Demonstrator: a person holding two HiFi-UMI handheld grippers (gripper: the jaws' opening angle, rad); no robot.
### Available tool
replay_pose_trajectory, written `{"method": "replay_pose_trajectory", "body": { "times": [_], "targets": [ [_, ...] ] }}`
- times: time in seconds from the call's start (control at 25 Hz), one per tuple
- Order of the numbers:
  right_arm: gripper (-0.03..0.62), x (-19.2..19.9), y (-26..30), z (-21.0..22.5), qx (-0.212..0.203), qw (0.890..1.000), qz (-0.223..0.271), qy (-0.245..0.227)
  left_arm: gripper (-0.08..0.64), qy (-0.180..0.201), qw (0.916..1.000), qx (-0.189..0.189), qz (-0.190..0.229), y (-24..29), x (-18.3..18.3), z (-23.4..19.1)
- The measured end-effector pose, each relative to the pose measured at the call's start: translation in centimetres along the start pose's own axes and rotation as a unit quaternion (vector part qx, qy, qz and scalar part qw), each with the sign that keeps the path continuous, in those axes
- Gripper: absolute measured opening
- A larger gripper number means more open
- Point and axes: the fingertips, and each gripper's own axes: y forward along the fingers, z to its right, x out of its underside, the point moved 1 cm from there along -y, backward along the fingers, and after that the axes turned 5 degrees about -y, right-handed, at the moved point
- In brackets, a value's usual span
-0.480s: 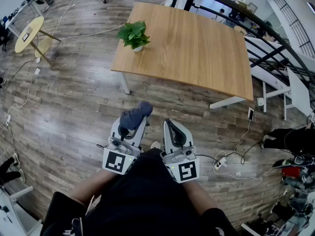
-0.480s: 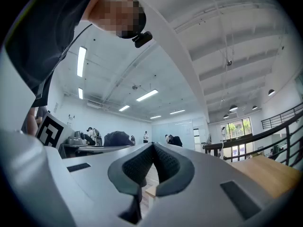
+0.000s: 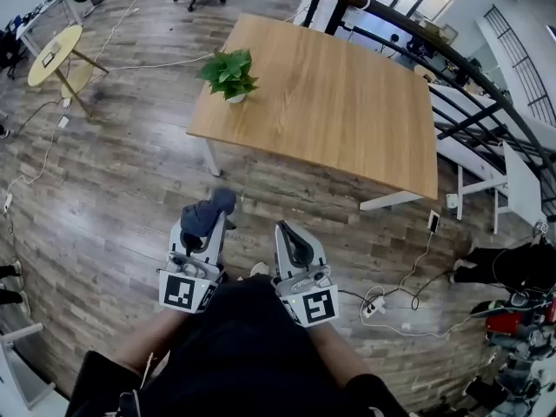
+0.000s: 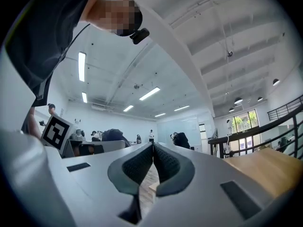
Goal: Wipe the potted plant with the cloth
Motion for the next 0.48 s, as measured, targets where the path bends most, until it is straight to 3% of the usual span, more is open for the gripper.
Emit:
{"method": "replay_pose_trajectory", "body": {
  "times": [0.24,0.48],
  "targets": [
    [0.017,0.0,-1.7,2.1,-0.022,1.000,0.004,0.020,0.118,-0.003,0.9989,-0.017,-0.043,0.9,3.7,0.4],
    [0.017,-0.2,-2.7,5.0,-0.005,0.999,0.034,0.007,0.118,-0.006,0.9971,-0.029,-0.070,2.3,5.5,1.4]
  ]
}}
